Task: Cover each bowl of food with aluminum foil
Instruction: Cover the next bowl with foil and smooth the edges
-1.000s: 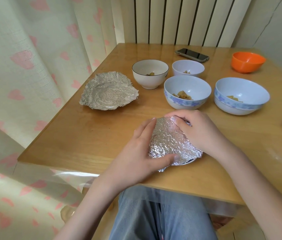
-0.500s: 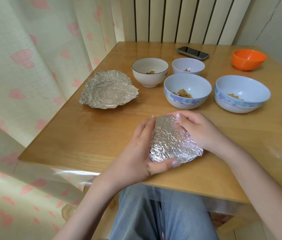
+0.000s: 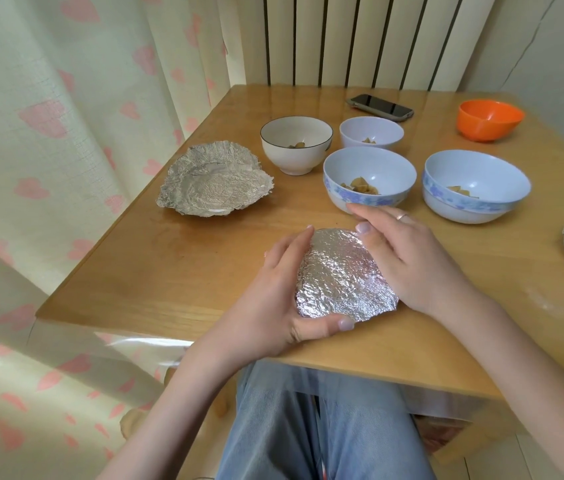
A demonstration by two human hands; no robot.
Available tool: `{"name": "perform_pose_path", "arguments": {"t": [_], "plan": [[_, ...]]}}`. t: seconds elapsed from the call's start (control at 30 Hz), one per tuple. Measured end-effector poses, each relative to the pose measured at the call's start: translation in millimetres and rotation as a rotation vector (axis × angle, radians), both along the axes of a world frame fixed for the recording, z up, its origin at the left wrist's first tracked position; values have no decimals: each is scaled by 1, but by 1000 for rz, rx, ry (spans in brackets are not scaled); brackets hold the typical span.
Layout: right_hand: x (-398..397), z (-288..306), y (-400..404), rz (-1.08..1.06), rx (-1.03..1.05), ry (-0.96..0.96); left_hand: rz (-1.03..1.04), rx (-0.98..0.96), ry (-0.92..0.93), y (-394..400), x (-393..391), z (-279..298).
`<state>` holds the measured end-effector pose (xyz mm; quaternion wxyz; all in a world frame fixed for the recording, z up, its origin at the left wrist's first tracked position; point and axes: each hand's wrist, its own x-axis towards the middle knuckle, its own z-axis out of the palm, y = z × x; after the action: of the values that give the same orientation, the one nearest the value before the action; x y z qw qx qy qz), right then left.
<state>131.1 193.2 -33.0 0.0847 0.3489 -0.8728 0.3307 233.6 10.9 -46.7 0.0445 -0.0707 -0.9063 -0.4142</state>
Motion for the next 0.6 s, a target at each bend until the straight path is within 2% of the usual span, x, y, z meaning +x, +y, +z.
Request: {"name": "perform_pose_path", "arguments": {"t": [0.07, 0.17, 0.23, 0.33, 0.43, 0.6], "plan": [[7, 1, 5, -59, 50, 142, -7, -26, 6, -1, 1, 2], [20, 0, 11, -95, -62, 202, -37, -133, -35, -5, 1, 5], [33, -1, 20, -57, -182, 203, -31, -226, -25, -8, 4, 9], [56, -7, 37, 68, -216, 248, -48, -211, 4, -19, 8, 22], [67, -13, 45, 152, -138, 328, -216, -266, 40, -23, -2, 38], [65, -19, 43, 158, -117, 415, -437, -552, -35, 7, -33, 48]]}}
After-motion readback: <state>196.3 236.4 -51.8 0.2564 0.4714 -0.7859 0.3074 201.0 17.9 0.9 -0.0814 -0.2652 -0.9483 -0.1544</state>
